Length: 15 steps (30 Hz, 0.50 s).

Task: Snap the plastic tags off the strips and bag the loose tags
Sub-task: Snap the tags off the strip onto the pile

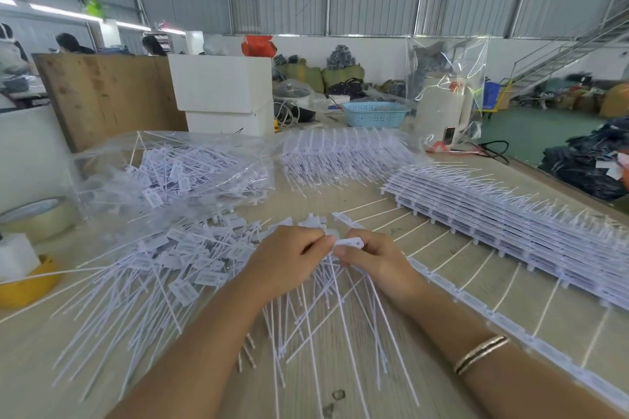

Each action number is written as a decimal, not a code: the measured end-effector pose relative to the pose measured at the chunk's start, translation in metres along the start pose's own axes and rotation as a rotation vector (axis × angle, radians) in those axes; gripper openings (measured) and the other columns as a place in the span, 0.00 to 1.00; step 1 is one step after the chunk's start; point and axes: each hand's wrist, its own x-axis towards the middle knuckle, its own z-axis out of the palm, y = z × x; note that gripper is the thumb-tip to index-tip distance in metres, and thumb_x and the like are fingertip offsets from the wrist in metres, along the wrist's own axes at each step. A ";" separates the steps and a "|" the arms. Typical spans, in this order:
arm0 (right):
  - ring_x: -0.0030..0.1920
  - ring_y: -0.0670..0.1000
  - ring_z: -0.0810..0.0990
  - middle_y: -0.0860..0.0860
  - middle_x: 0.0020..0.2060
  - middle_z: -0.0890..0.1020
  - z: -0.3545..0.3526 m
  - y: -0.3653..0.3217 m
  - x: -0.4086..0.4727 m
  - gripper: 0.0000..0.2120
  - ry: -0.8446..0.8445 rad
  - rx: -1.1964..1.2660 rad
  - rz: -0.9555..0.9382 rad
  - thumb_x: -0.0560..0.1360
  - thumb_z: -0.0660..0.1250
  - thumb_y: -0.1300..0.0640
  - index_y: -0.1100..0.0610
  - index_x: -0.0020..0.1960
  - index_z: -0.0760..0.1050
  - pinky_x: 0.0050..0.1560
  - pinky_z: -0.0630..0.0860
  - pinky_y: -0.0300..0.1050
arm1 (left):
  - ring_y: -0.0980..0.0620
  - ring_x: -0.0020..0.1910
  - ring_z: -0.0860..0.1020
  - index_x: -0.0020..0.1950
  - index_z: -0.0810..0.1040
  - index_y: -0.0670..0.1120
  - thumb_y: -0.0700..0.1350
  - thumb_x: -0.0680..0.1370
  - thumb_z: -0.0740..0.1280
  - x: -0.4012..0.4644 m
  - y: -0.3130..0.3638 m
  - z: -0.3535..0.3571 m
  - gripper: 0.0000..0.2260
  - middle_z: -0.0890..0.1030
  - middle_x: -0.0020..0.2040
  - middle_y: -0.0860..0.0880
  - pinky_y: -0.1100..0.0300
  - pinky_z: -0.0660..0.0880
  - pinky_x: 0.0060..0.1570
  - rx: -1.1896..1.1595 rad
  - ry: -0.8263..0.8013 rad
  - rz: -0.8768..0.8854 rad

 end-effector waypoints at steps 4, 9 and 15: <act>0.32 0.39 0.76 0.41 0.28 0.77 -0.004 0.003 0.000 0.11 -0.048 0.032 0.049 0.74 0.70 0.61 0.52 0.34 0.79 0.37 0.71 0.28 | 0.56 0.24 0.63 0.28 0.68 0.54 0.48 0.80 0.60 -0.001 -0.002 0.001 0.20 0.66 0.23 0.56 0.60 0.62 0.30 -0.110 -0.050 0.002; 0.37 0.37 0.79 0.39 0.32 0.81 0.003 -0.004 -0.003 0.10 -0.071 0.023 0.037 0.73 0.67 0.55 0.44 0.36 0.82 0.41 0.71 0.25 | 0.58 0.24 0.63 0.31 0.73 0.52 0.48 0.81 0.60 -0.002 -0.004 0.004 0.17 0.66 0.23 0.57 0.66 0.60 0.28 -0.182 -0.079 0.000; 0.33 0.38 0.77 0.41 0.29 0.79 0.006 -0.004 -0.001 0.17 -0.022 0.119 -0.072 0.76 0.65 0.63 0.46 0.33 0.81 0.38 0.71 0.28 | 0.63 0.31 0.73 0.45 0.80 0.43 0.47 0.81 0.57 0.001 -0.002 0.006 0.14 0.75 0.29 0.57 0.70 0.69 0.37 -0.400 -0.073 -0.106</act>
